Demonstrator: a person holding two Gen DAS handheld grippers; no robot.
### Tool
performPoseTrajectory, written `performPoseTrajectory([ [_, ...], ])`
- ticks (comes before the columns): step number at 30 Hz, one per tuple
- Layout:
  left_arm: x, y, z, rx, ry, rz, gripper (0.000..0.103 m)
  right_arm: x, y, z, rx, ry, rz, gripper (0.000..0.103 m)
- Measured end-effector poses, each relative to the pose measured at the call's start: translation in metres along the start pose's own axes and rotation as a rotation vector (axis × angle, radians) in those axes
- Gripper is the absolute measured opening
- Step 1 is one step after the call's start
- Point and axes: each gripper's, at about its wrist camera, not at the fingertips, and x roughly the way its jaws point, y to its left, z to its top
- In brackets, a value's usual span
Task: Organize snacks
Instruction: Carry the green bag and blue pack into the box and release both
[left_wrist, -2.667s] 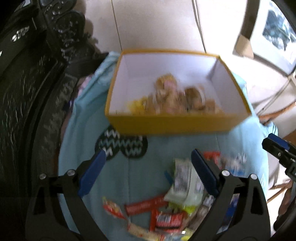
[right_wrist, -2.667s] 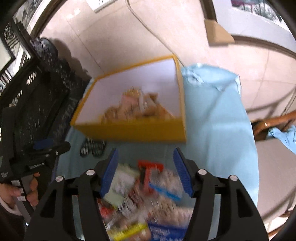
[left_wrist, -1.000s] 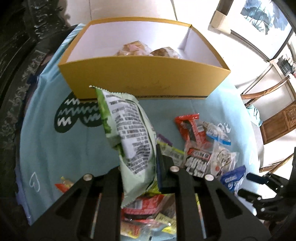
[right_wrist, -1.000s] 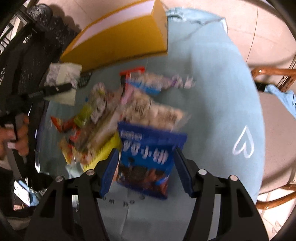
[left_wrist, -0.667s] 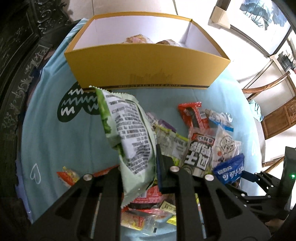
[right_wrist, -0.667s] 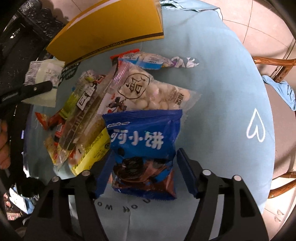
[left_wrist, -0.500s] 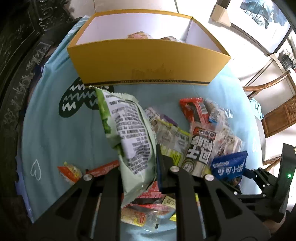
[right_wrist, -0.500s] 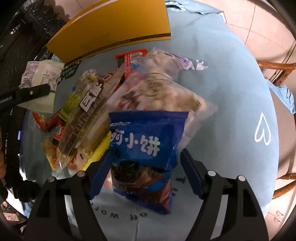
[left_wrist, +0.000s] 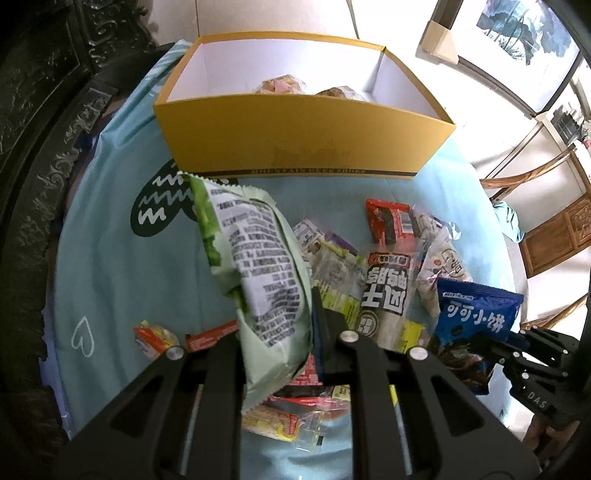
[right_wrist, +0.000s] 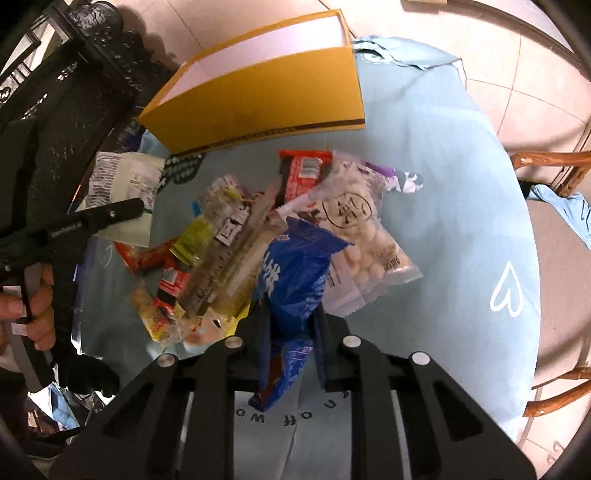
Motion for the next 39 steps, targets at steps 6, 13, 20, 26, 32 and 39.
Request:
performPoseTrajectory([
  [6,0.003,0.000,-0.002,-0.002,0.010,-0.001,0.014,0.032,0.008,0.000,-0.015,0.073,-0.005,0.023],
  [13,0.010,0.004,-0.004,-0.010,0.030,0.011,0.014,0.067,0.009,0.009,0.001,0.098,0.012,0.040],
  [20,-0.010,0.007,0.003,0.002,-0.030,0.014,0.014,0.014,0.015,0.023,-0.045,0.004,0.020,0.029],
  [26,-0.040,0.001,0.028,0.019,-0.097,-0.012,0.014,-0.047,0.016,0.070,-0.049,-0.149,0.083,0.029],
  [32,-0.060,-0.011,0.080,0.045,-0.169,-0.031,0.014,-0.063,0.026,0.140,-0.056,-0.274,0.111,0.029],
  [39,-0.044,-0.010,0.166,0.037,-0.194,-0.034,0.014,-0.026,0.027,0.219,-0.004,-0.309,0.101,0.029],
])
